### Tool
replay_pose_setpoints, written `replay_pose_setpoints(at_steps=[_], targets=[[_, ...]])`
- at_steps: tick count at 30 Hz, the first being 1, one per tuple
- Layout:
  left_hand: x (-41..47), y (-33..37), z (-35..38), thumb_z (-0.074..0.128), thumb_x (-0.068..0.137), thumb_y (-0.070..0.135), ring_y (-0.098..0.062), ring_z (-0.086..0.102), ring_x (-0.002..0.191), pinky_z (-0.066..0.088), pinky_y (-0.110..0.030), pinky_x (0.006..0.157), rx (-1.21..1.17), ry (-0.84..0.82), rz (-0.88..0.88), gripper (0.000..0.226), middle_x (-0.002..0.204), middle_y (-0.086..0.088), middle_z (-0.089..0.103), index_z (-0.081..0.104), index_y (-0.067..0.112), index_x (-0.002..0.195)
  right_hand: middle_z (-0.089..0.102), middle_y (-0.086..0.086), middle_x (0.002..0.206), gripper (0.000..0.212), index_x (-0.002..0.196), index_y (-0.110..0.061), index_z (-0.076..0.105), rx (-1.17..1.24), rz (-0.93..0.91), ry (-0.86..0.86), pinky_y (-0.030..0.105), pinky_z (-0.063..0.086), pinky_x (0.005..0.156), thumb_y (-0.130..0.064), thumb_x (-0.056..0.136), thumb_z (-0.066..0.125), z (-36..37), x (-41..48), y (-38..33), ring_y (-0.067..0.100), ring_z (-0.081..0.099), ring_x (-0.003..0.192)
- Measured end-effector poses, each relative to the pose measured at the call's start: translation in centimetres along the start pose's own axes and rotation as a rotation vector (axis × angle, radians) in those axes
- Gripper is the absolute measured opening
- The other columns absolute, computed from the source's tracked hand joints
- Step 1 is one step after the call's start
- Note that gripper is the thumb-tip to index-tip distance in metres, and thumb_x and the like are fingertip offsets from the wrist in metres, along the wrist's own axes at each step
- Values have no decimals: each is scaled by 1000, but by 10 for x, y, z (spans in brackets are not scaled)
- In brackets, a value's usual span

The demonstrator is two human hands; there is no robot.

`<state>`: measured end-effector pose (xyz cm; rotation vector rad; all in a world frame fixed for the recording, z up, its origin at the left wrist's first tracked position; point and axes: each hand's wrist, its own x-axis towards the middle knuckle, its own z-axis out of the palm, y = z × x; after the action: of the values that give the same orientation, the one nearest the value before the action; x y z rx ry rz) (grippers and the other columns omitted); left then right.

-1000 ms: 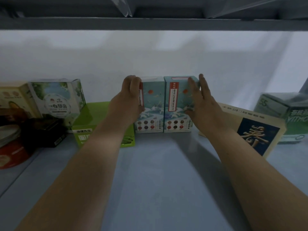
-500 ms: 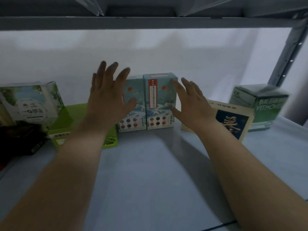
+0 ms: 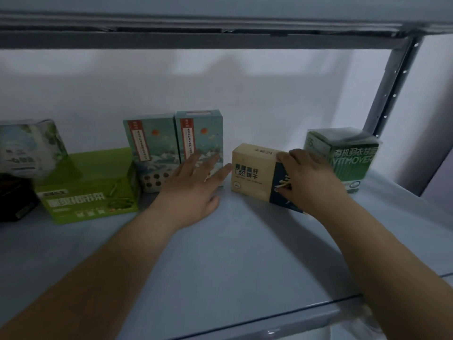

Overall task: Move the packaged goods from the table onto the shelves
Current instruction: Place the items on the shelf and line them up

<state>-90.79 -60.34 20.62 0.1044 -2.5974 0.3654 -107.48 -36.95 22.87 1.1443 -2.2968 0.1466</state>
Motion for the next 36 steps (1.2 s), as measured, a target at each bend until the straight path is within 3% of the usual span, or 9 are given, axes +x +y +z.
replay_pose_setpoints(at_steps=[5, 11, 13, 16, 19, 30, 34, 36], targets=[[4, 27, 2, 43, 92, 51, -39, 31, 147, 32, -62, 115, 34, -36, 11, 67, 157, -11, 40, 42, 24, 153, 66, 13, 118, 74, 124, -6, 62, 53, -84, 59, 47, 48, 83, -21, 58, 91, 17, 10, 1, 39, 60, 104], [9, 48, 0, 43, 94, 52, -39, 25, 150, 26, -62, 118, 41, 47, -75, 72, 160, -15, 35, 34, 18, 157, 61, 24, 126, 55, 128, 3, 57, 63, -89, 86, 58, 43, 100, -5, 74, 68, 38, 27, 1, 46, 58, 113], [5, 47, 4, 40, 95, 54, -38, 18, 153, 23, -61, 120, 44, 37, -79, 74, 162, -14, 31, 29, 18, 159, 54, 23, 134, 55, 135, 1, 50, 54, -72, 43, 59, 34, 108, -6, 81, 57, 42, 33, 1, 45, 50, 124], [0, 48, 8, 38, 95, 56, -38, 16, 153, 22, -60, 120, 37, 9, -71, 76, 164, -12, 27, 25, 20, 160, 32, 17, 155, 59, 151, -6, 30, 52, -15, -54, 56, 13, 121, -11, 93, 39, 45, 42, 0, 40, 24, 146], [-2, 52, 9, 34, 95, 58, -38, 13, 154, 20, -59, 121, 20, -15, -65, 77, 165, -12, 24, 20, 22, 161, 17, 14, 164, 62, 157, -10, 17, 86, 30, -97, 55, 1, 124, -11, 98, 38, 50, 50, -4, 37, 4, 154], [-5, 56, 15, 32, 94, 56, -38, 13, 154, 19, -59, 122, -47, -80, -35, 76, 166, -9, 22, 18, 23, 161, 16, 16, 165, 65, 159, -10, 13, 131, 41, -69, 55, 5, 124, -16, 101, 40, 55, 55, -10, 38, 5, 154], [-8, 59, 16, 30, 94, 57, -36, 10, 154, 15, -57, 123, -55, -81, 8, 77, 167, -7, 18, 10, 26, 162, 24, 22, 162, 68, 158, -8, 26, 140, -4, -44, 56, 10, 124, -19, 96, 53, 45, 42, -5, 43, 12, 152], [-7, 61, 15, 29, 95, 58, -36, 9, 154, 16, -57, 123, -53, -88, 20, 77, 167, -8, 17, 7, 27, 162, 36, 24, 157, 69, 151, -5, 40, 128, -61, 48, 59, 19, 120, -12, 87, 63, 32, 32, -1, 46, 23, 149]])
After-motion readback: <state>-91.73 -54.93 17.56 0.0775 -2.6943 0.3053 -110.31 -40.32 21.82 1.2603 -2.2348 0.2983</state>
